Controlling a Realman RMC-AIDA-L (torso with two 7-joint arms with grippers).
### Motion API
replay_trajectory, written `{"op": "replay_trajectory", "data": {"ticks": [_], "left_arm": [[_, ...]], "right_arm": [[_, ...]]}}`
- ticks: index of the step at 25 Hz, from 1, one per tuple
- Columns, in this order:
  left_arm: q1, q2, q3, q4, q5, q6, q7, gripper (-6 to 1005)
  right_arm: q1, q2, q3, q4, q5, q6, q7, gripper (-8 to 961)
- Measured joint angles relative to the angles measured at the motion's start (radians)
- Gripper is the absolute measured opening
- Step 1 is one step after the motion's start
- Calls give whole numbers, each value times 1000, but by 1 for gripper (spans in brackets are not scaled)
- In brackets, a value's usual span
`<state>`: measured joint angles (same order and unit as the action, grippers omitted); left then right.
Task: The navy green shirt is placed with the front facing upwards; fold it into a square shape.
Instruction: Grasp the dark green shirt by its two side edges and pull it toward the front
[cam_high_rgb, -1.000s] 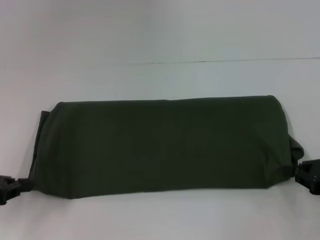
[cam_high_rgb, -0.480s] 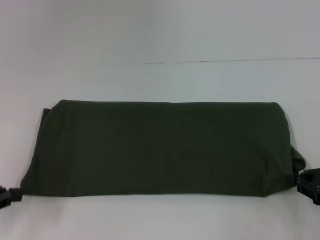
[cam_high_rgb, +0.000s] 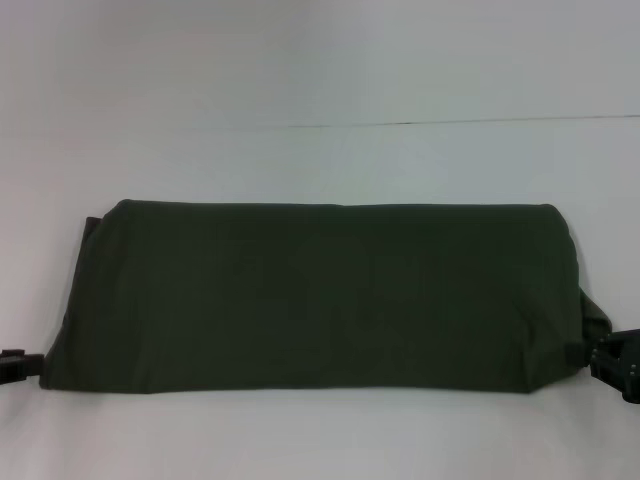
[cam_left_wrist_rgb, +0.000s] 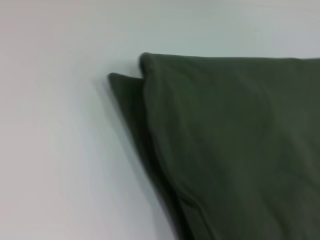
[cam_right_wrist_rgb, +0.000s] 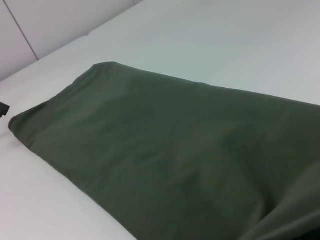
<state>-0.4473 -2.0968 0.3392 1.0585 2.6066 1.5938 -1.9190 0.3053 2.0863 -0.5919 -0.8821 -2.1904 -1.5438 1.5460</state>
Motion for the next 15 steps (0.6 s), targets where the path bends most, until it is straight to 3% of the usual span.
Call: {"op": "replay_trajectory", "data": {"ticks": [9,15], "left_arm": [[-20,-3,5,-22,1,-18,-27,528],[-43,1,6,-72,4,-32,-38,630]], "right_arm": [[6,0,-1,0,0,1,-1,19],[8,-1,-1,0,0,1,-1,19]]}}
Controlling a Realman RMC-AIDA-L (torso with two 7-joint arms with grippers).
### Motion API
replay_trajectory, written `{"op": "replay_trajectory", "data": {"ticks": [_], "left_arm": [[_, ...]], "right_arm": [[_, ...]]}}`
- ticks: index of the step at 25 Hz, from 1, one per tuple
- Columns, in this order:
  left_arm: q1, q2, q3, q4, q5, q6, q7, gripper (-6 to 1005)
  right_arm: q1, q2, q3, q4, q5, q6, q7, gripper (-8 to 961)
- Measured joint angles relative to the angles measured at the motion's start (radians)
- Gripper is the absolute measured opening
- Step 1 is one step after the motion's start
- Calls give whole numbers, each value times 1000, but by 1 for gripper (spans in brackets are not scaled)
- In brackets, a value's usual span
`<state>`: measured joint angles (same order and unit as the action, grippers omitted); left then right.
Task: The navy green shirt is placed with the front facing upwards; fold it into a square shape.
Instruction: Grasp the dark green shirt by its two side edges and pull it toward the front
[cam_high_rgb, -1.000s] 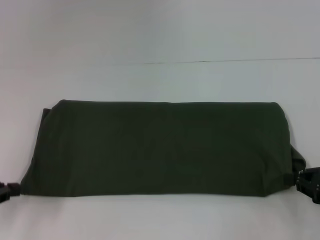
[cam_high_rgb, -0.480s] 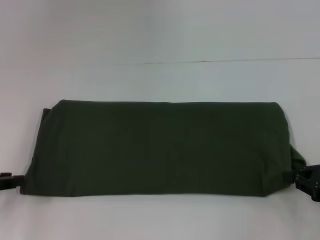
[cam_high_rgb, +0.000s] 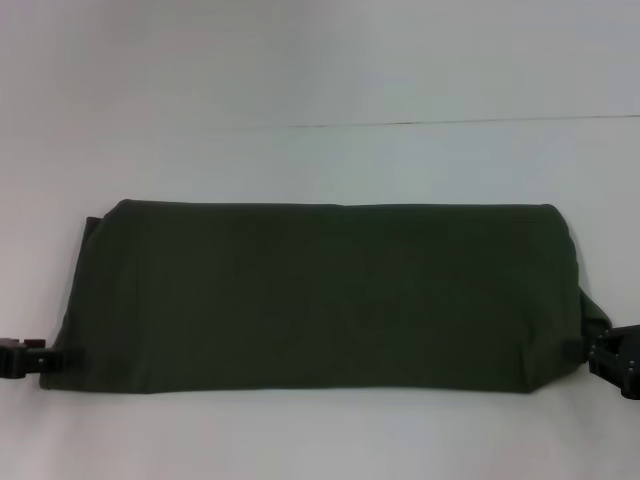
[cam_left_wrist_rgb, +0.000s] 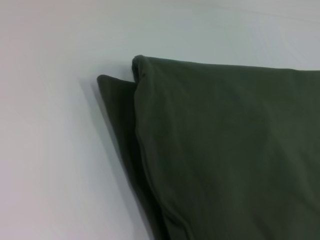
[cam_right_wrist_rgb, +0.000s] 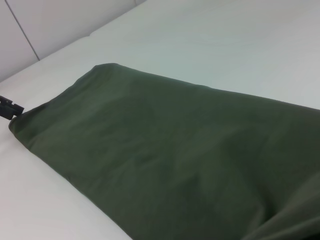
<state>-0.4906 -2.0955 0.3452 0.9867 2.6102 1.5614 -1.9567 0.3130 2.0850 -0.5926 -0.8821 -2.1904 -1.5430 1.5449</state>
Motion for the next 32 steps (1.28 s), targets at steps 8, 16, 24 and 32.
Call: {"op": "replay_trajectory", "data": {"ticks": [8,16,24,32], "left_arm": [[-5,2,30,-16,23,-18,-33,705],[-8,-3,106,-14,50,-32,-54,663],[-10,-4,109,1,45,-31,-52,515],[-10,-4,110,1,44,-35,-53,273]], "right_arm": [[1,-2,1,0,0,0,5,20],[4,-4,1,1,-1,4,9,20],[7,-4,1,0,-2,12,10,19],[13,-4,1,0,-2,14,11,18]]}}
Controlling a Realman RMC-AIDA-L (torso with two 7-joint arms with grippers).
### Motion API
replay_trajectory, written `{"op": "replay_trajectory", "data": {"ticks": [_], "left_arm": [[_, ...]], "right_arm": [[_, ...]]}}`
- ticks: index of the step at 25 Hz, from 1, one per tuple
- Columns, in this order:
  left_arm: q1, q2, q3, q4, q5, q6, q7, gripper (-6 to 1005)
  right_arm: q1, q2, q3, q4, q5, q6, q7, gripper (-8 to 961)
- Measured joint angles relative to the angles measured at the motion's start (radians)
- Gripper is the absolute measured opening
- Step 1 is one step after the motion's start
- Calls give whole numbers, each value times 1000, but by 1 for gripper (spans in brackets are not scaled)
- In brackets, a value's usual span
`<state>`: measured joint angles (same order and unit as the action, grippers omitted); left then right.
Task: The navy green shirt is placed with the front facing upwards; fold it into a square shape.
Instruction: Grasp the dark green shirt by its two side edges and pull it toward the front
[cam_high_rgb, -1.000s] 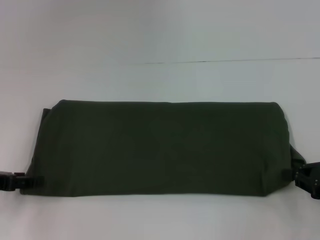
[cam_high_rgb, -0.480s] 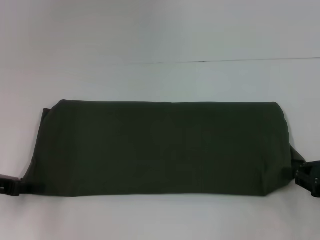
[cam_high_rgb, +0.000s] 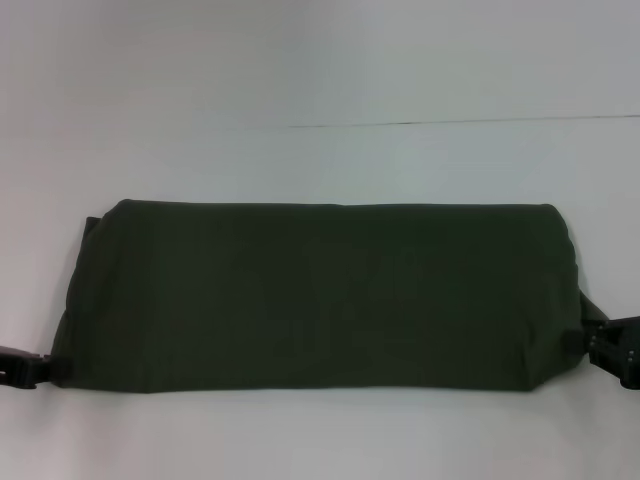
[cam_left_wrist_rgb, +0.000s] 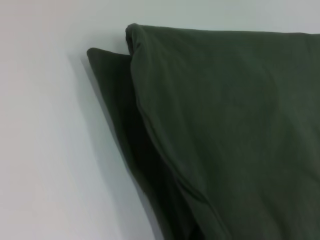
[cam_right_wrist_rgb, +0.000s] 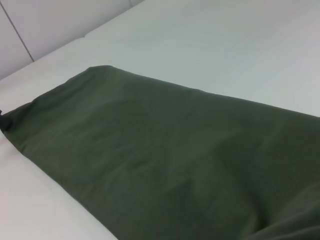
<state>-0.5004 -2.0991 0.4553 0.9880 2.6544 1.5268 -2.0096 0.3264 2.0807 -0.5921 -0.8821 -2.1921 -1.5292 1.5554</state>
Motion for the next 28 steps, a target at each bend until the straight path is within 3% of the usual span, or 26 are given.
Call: {"op": "replay_trajectory", "data": {"ticks": [5,13,20,28], "left_arm": [[-1,2,1,0,6,11,4,2],[3,12,-45,17,7,127,57,5],[5,15,-57,18,9,149,71,26],[1,13,-41,17,17,187,60,51]], "right_arm": [[0,-1,0,0,0,0,0,18],[-6,-5,23,0,1,2,-9,17],[-2,-10,54,0,3,-5,-15,17],[-9,-17,111,-1,8,-26,-65,122]]}}
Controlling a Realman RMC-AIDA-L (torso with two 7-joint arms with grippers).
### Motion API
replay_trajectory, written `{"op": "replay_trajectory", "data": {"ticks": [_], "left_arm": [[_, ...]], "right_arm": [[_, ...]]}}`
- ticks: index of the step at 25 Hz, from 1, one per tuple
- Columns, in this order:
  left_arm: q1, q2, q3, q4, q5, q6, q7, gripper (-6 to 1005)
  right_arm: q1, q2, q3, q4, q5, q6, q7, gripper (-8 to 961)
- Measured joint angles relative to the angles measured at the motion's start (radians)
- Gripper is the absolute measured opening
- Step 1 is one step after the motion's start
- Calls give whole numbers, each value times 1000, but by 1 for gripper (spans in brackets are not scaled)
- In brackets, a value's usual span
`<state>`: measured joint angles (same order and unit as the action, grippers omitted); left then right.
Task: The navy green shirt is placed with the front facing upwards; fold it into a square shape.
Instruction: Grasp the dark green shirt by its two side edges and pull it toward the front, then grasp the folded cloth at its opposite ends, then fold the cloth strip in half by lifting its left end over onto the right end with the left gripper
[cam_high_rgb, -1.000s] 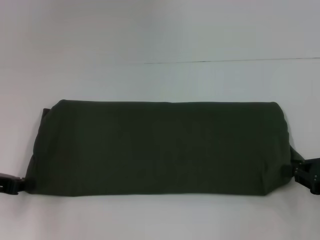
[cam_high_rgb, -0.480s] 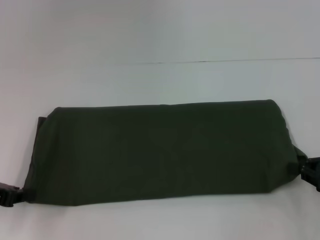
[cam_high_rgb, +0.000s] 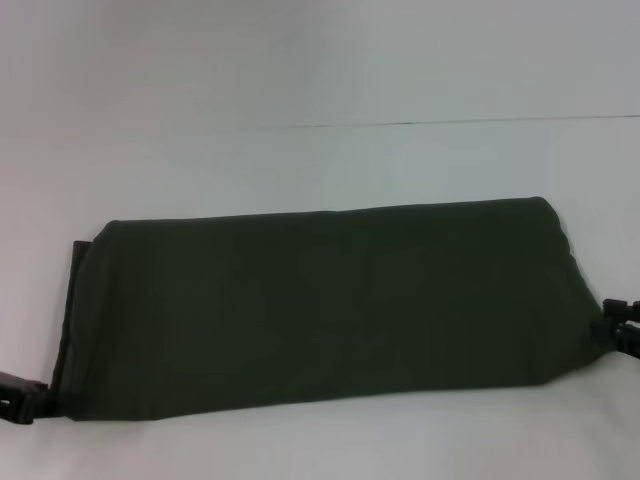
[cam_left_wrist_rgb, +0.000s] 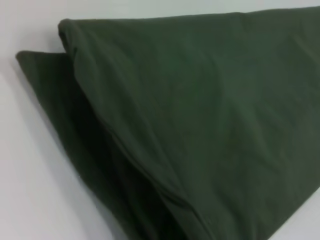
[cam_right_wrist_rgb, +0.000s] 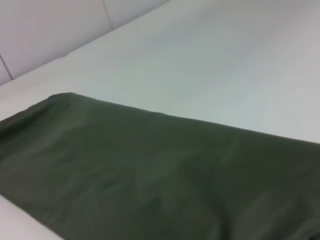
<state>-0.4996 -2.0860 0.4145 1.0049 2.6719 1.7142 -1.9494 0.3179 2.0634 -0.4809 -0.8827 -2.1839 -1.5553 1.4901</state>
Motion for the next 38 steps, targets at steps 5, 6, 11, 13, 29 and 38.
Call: {"op": "replay_trajectory", "data": {"ticks": [5,6,11,13,29,38], "left_arm": [[-4,10,-59,14,-4,-13,-19,95],[-5,11,-73,22,-6,-20,-20,128],[-6,15,-137,44,-30,-74,-20,381],[-5,16,-148,48,-59,-93,-26,545],[-53,-12,-151,24,-167,-186,-102,813],[-59,22,-148,-26,-162,-179,-254,806]], "right_arm": [[1,-11,32,-1,0,-5,-11,321],[2,-12,39,-1,1,-5,-11,368],[14,-22,108,-6,6,-6,-19,615],[18,-24,117,-19,23,-7,-21,693],[65,30,-78,-64,116,-174,-258,915],[101,33,-248,22,118,-191,-299,915]]}}
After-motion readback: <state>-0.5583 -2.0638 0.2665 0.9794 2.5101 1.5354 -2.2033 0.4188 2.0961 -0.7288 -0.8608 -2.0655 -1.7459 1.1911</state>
